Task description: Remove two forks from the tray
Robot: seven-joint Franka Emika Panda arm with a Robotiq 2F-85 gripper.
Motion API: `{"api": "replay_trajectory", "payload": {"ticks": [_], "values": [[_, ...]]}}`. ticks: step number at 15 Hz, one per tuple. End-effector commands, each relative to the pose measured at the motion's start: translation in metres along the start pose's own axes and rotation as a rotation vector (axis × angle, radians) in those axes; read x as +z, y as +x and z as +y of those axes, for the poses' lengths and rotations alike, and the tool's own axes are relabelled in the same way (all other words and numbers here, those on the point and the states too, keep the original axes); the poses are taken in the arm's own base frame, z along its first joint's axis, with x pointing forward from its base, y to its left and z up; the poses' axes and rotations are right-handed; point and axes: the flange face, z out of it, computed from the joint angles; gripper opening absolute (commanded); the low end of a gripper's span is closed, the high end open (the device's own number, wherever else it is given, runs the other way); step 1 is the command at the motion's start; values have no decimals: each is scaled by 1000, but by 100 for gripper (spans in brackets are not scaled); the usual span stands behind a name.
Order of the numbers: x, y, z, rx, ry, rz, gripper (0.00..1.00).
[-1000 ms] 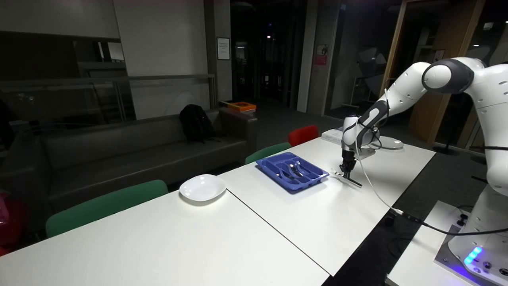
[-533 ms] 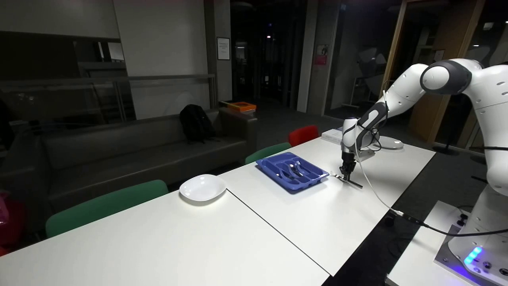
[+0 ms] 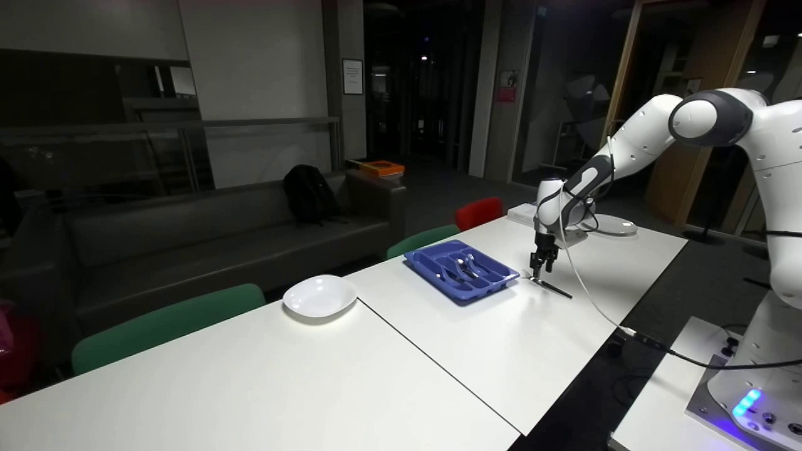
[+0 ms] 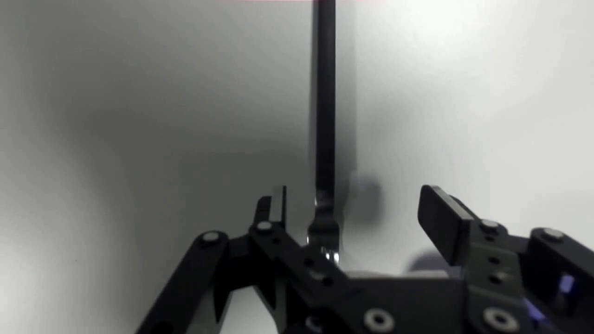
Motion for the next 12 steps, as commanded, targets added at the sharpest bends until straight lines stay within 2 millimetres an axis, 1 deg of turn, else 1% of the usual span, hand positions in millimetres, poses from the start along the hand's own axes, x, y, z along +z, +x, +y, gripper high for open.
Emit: {"api": "replay_trajectory", "payload": {"ticks": [1, 5, 8, 10, 12], "values": [[-53, 11, -22, 31, -56, 3, 100], [-113, 30, -60, 74, -152, 20, 100], [-151, 55, -95, 210, -233, 38, 100], [-167, 70, -119, 288, -280, 33, 100], [-173, 87, -141, 361, -318, 26, 100]]}}
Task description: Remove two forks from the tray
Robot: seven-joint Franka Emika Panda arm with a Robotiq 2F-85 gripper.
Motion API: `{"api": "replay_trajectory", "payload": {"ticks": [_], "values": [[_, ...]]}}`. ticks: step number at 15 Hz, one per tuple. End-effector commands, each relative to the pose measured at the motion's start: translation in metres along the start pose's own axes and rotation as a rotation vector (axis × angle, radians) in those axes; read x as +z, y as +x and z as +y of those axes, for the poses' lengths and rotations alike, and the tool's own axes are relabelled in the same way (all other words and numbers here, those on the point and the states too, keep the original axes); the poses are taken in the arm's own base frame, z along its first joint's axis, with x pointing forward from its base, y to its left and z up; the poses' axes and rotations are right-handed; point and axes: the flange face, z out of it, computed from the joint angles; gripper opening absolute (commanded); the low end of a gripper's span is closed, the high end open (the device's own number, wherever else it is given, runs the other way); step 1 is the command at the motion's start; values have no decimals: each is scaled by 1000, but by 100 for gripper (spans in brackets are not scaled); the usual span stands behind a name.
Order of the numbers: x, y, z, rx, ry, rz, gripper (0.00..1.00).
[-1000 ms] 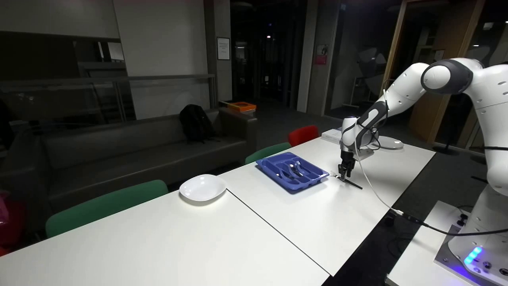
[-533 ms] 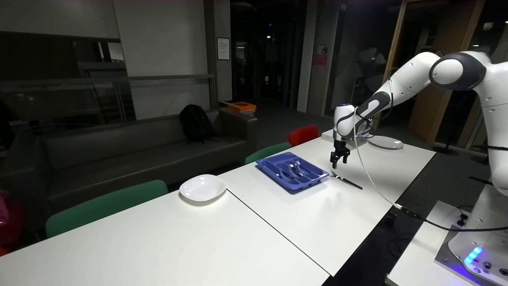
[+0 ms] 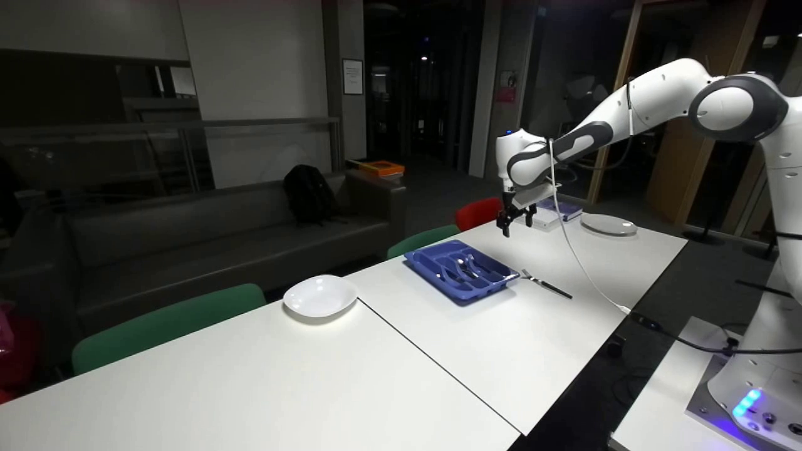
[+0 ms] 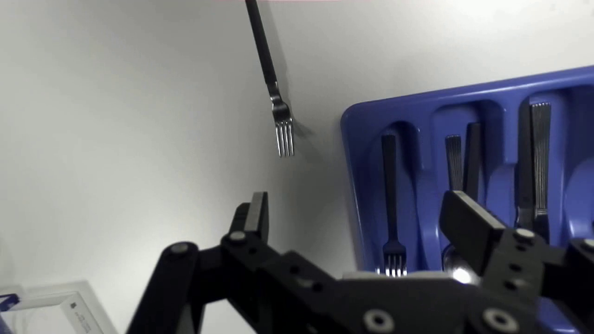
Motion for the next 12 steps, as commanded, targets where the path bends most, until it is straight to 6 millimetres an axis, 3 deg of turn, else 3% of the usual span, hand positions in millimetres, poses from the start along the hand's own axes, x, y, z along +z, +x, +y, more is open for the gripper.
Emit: {"api": "replay_trajectory", "payload": {"ticks": [1, 5, 9, 12], "values": [[-17, 26, -33, 121, -96, -17, 100], [9, 52, -70, 24, -197, -47, 100], [46, 80, -94, -125, -212, -2, 100], [61, 97, -107, -261, -193, 63, 100]]}}
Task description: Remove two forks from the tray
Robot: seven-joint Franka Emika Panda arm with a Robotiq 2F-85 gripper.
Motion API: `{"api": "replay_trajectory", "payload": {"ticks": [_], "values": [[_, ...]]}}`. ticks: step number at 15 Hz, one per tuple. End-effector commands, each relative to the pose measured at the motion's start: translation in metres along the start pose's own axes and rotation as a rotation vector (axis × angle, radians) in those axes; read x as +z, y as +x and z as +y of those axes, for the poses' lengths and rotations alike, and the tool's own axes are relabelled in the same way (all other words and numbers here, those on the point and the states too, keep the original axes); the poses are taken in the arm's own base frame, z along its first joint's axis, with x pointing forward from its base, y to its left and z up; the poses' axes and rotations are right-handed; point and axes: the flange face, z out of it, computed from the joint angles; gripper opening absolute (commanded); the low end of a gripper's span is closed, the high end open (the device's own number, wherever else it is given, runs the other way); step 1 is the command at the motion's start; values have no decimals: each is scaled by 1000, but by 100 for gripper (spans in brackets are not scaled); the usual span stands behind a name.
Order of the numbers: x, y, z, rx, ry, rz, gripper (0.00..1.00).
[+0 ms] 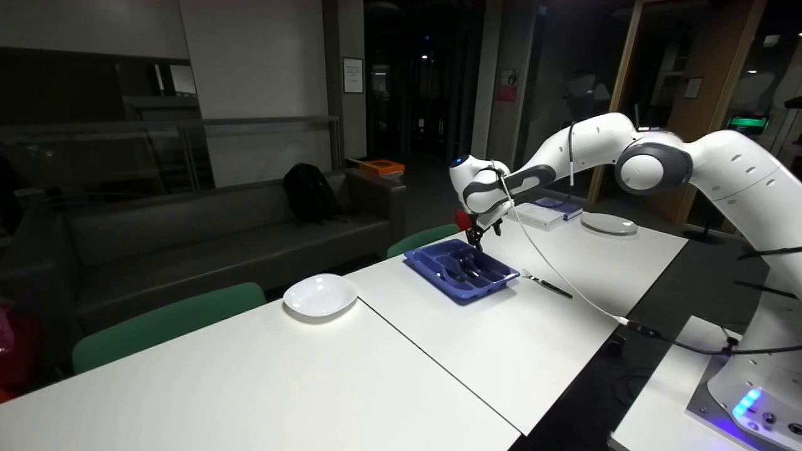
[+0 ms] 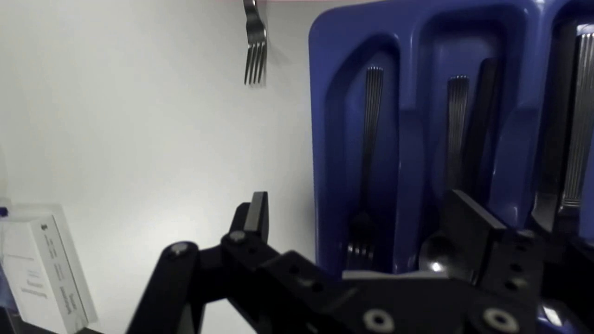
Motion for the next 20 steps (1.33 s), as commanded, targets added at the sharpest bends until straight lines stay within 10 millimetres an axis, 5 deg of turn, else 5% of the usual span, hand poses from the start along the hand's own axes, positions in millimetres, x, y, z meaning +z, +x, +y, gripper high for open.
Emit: {"api": "replay_trajectory", "payload": {"ticks": [1, 10, 20], "values": [[5, 29, -4, -121, 1, 95, 100], [32, 38, -17, -157, 42, 113, 100], [43, 17, -15, 129, 23, 4, 100]]}}
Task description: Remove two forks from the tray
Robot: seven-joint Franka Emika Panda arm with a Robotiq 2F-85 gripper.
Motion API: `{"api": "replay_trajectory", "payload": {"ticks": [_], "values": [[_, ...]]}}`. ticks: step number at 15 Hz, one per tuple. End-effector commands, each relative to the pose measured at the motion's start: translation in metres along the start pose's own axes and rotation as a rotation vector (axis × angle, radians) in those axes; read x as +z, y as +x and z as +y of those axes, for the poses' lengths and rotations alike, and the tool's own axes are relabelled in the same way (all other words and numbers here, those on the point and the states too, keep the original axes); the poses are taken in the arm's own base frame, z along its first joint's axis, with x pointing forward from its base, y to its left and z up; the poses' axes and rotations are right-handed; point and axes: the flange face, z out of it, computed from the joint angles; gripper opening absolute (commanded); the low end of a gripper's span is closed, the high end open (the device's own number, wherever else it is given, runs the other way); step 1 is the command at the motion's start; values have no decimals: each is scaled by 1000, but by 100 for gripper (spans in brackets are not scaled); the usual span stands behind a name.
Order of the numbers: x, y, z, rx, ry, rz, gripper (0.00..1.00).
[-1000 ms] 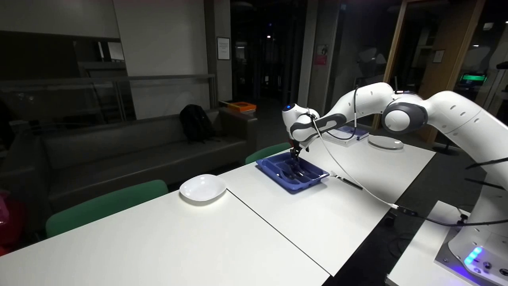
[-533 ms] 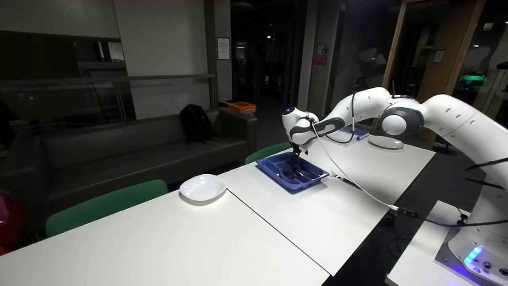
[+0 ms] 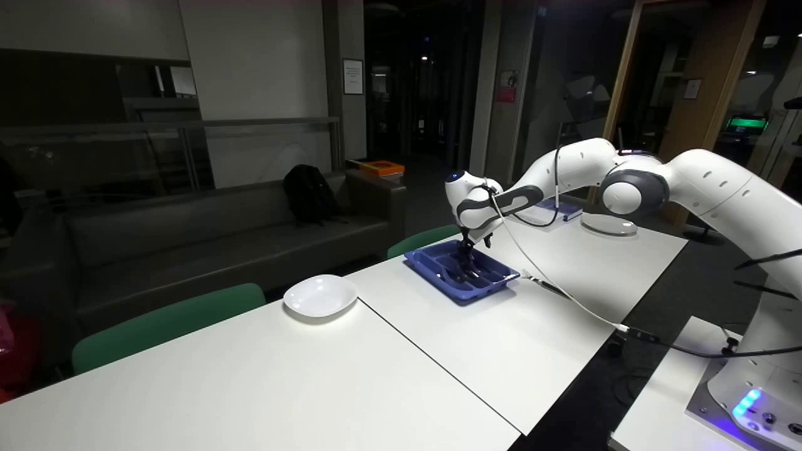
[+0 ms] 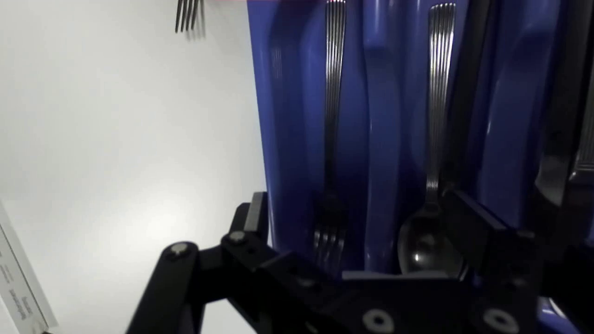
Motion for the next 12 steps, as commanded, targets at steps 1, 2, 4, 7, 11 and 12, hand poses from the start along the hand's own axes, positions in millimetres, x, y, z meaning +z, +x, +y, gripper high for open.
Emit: {"api": "replay_trajectory", "payload": {"ticks": [1, 2, 4, 7, 11, 12], "values": [[0, -12, 13, 96, -20, -35, 100], [2, -14, 14, 106, -21, -38, 100], [10, -5, 4, 78, -22, -26, 100], [12, -6, 5, 86, -24, -30, 100], [10, -7, 7, 87, -24, -30, 100], [9, -7, 7, 87, -24, -31, 100]]}}
